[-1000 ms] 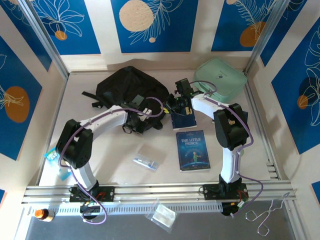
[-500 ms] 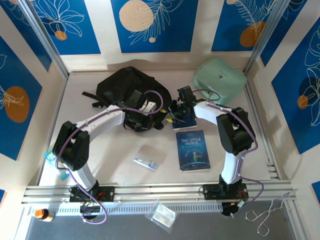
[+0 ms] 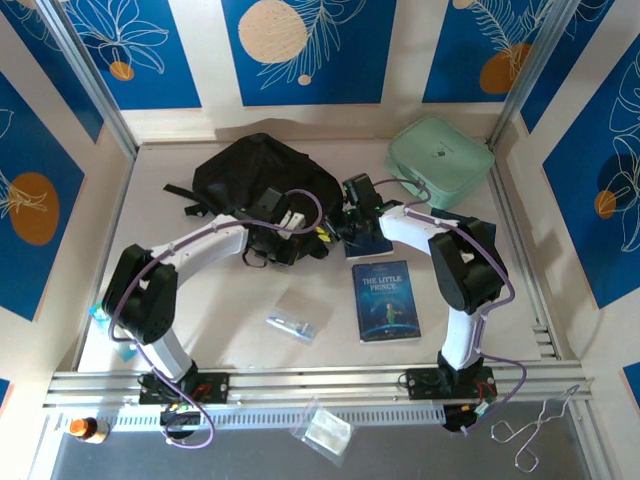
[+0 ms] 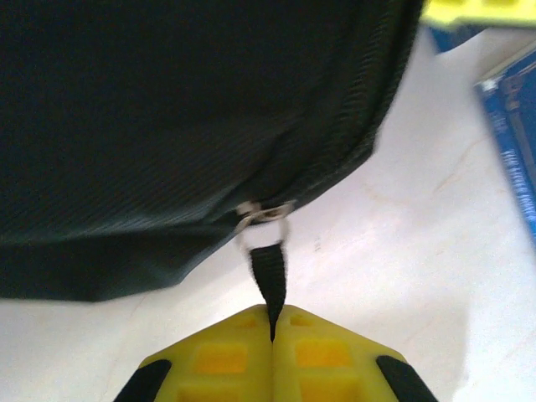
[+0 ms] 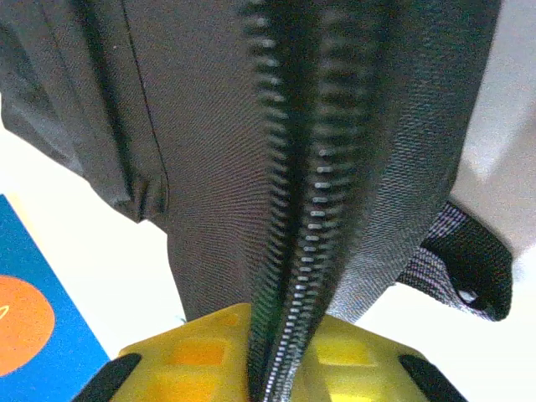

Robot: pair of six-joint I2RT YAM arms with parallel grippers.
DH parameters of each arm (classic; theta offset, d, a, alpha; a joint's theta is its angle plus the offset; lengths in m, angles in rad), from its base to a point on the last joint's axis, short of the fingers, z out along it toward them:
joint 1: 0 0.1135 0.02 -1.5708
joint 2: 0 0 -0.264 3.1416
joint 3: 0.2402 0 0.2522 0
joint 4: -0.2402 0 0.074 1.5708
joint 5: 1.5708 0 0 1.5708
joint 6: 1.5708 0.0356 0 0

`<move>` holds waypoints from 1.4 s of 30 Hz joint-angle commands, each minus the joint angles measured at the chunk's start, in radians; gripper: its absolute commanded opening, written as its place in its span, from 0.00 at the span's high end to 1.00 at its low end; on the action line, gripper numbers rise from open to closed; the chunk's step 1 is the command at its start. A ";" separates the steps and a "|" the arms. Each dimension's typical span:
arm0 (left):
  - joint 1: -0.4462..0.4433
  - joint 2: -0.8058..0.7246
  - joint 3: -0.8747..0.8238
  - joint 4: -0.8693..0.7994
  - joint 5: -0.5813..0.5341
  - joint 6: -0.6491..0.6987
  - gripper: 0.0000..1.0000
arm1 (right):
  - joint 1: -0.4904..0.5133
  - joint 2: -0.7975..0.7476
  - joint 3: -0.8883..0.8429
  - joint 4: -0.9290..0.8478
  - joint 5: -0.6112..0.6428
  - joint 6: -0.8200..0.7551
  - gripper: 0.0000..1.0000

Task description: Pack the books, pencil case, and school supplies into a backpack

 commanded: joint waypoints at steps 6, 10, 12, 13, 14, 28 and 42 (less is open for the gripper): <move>0.012 -0.027 -0.005 -0.102 -0.137 -0.003 1.00 | -0.009 -0.037 0.008 -0.031 0.085 -0.023 0.92; 0.018 0.004 0.008 -0.111 -0.157 -0.003 1.00 | -0.012 -0.051 -0.007 -0.004 0.082 -0.022 0.92; 0.021 0.016 0.012 -0.118 -0.170 0.000 1.00 | -0.013 -0.060 -0.014 0.006 0.076 -0.023 0.92; 0.022 0.021 0.013 -0.120 -0.171 0.002 1.00 | -0.014 -0.067 -0.016 0.016 0.074 -0.023 0.92; 0.023 0.025 0.011 -0.121 -0.169 0.002 1.00 | -0.016 -0.071 -0.021 0.026 0.071 -0.025 0.92; 0.042 -0.004 0.011 -0.129 -0.211 0.004 1.00 | -0.030 -0.085 -0.049 0.053 0.060 -0.023 0.93; 0.236 0.018 -0.064 -0.067 -0.219 -0.003 1.00 | -0.038 -0.123 -0.061 0.047 0.073 -0.032 0.93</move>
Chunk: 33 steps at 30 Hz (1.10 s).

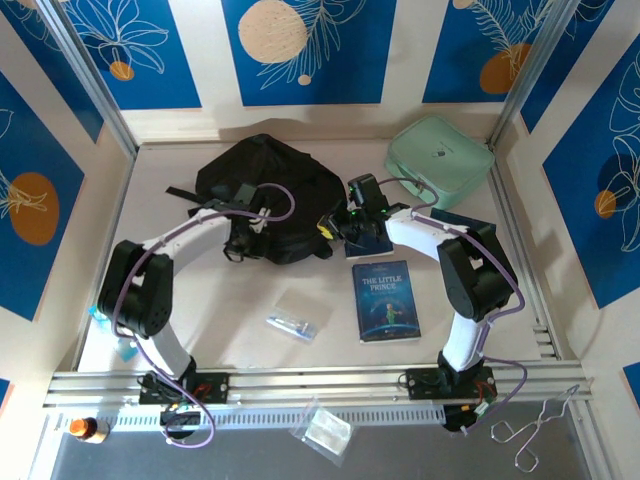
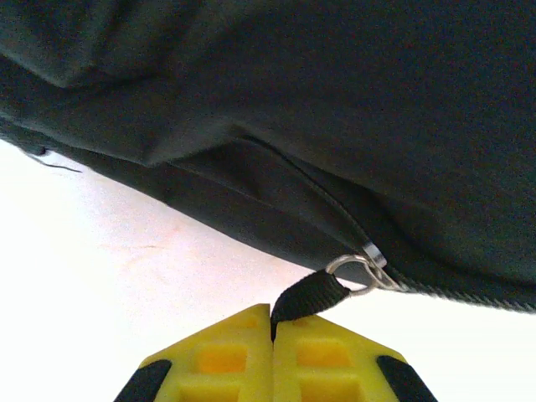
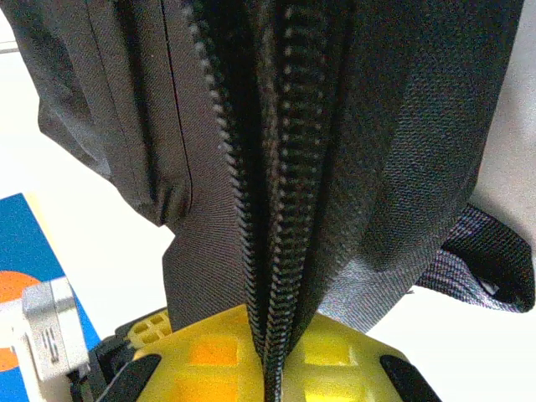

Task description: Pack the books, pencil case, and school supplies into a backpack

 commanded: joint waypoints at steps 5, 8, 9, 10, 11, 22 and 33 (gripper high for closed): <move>0.135 0.022 -0.016 0.015 -0.020 -0.015 1.00 | -0.026 -0.048 0.005 0.011 0.034 -0.022 0.93; 0.175 0.048 0.002 0.036 -0.007 -0.022 1.00 | -0.026 -0.051 0.005 0.009 0.031 -0.025 0.93; 0.186 0.057 0.010 0.038 -0.007 -0.028 1.00 | -0.026 -0.052 0.005 0.009 0.031 -0.026 0.92; 0.196 0.065 0.018 0.040 -0.008 -0.031 1.00 | -0.026 -0.053 0.004 0.009 0.032 -0.025 0.93; 0.203 0.069 0.022 0.043 -0.009 -0.034 1.00 | -0.026 -0.055 0.002 0.008 0.032 -0.025 0.93; 0.237 0.113 0.075 0.052 -0.066 -0.040 1.00 | -0.007 -0.054 0.003 0.011 0.022 -0.043 0.88; 0.271 -0.029 0.083 -0.002 -0.110 -0.158 0.46 | -0.032 -0.108 0.093 -0.225 0.235 -0.303 0.43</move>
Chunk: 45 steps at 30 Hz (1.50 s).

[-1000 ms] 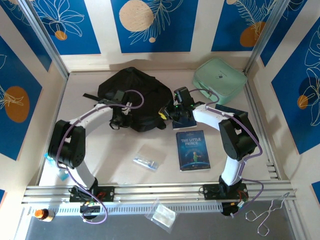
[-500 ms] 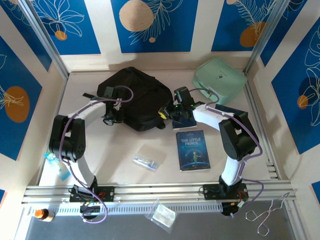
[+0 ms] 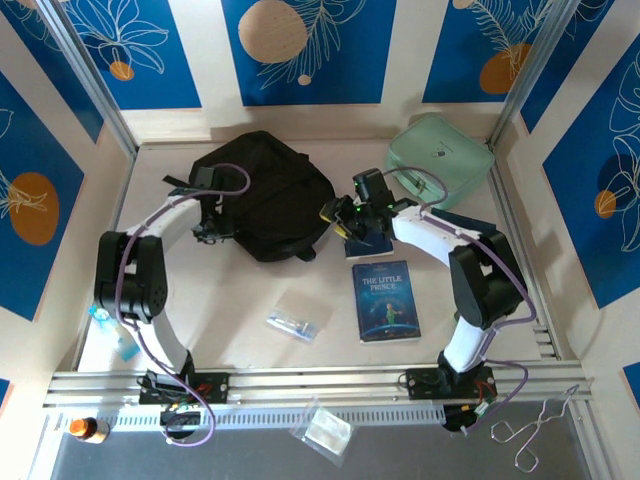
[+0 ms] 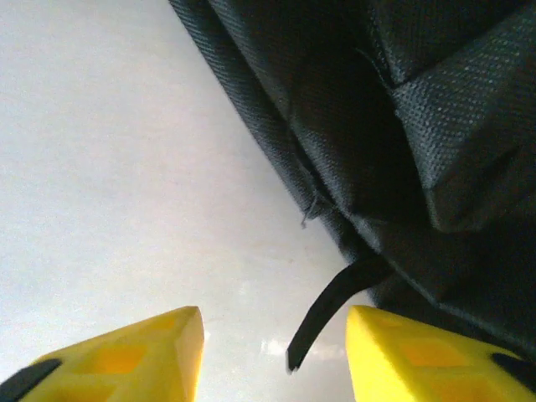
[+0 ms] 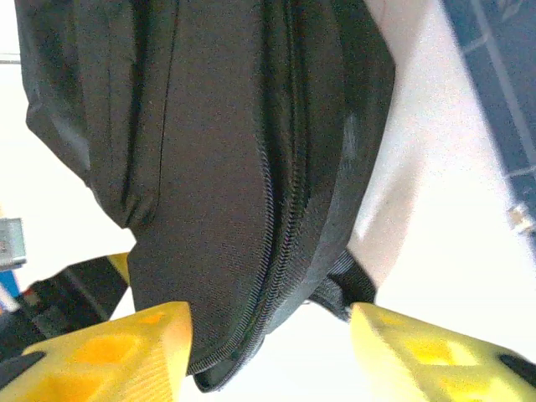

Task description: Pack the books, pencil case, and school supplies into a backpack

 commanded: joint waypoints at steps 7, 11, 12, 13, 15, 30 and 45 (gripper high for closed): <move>0.006 -0.182 -0.046 0.160 0.441 -0.114 0.45 | -0.092 0.149 0.256 -0.185 -0.002 -0.295 0.38; -0.011 -0.122 -0.044 0.263 0.619 -0.190 0.45 | -0.109 0.330 0.472 -0.275 -0.073 -0.384 0.42; -0.017 -0.102 -0.041 0.276 0.631 -0.204 0.45 | -0.107 0.374 0.528 -0.305 -0.084 -0.398 0.46; -0.020 -0.085 -0.039 0.282 0.633 -0.213 0.45 | -0.105 0.408 0.568 -0.327 -0.080 -0.406 0.48; -0.027 -0.045 -0.035 0.294 0.625 -0.233 0.45 | -0.099 0.460 0.623 -0.352 -0.064 -0.412 0.52; 0.018 0.233 0.128 0.263 0.364 -0.186 0.49 | 0.004 0.368 0.367 -0.277 -0.053 -0.301 0.69; -0.040 0.028 0.093 0.234 0.492 -0.154 0.32 | -0.045 0.025 0.133 -0.277 0.150 -0.340 0.32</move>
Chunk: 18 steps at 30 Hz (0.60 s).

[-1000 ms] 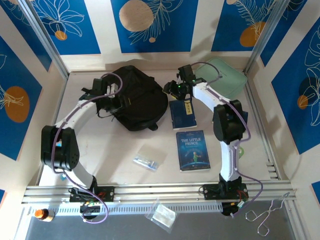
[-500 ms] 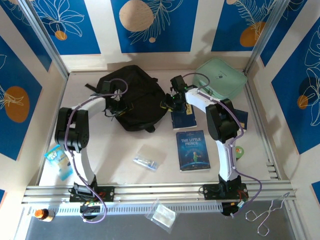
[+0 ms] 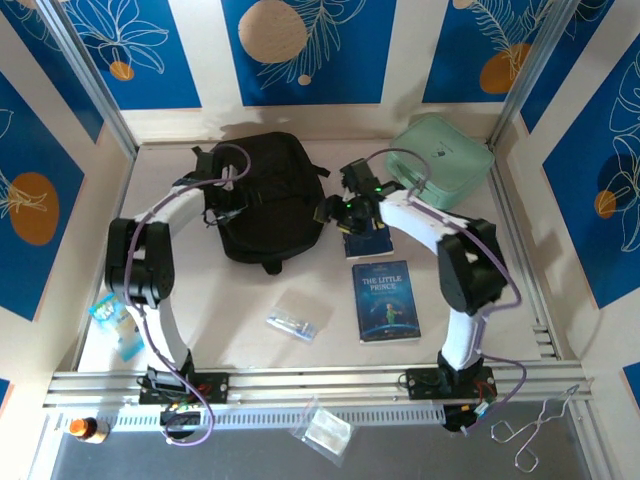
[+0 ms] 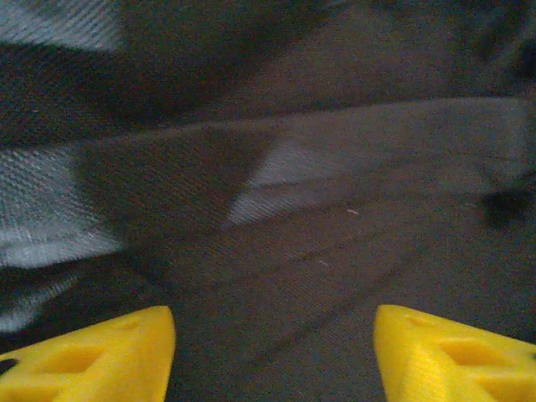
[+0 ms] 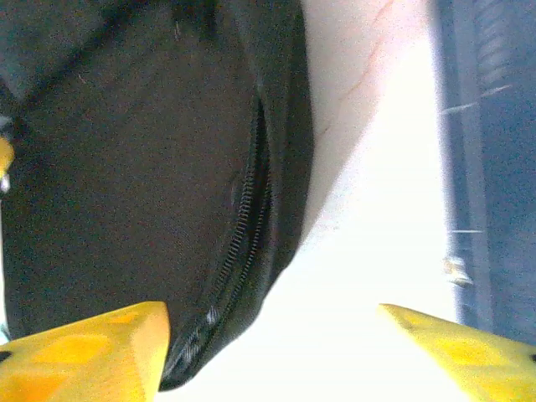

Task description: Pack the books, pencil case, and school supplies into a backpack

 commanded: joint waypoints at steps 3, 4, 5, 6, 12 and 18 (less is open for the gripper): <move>-0.101 -0.123 -0.046 0.004 0.093 -0.048 0.26 | -0.129 -0.072 -0.084 -0.035 0.072 -0.056 0.31; -0.124 -0.128 -0.042 0.002 0.083 -0.057 0.26 | -0.150 -0.067 -0.085 -0.042 0.072 -0.070 0.31; -0.155 -0.135 -0.036 -0.004 0.047 -0.078 0.25 | -0.169 -0.057 -0.079 -0.058 0.087 -0.095 0.32; -0.187 -0.142 -0.032 -0.001 0.007 -0.102 0.25 | -0.182 -0.038 -0.054 -0.102 0.139 -0.113 0.34; -0.350 -0.134 -0.001 0.052 -0.089 -0.225 0.24 | -0.215 0.085 0.085 -0.233 0.250 -0.253 0.39; -0.489 -0.075 0.092 0.042 -0.177 -0.233 0.26 | -0.268 0.162 0.116 -0.230 0.173 -0.290 0.52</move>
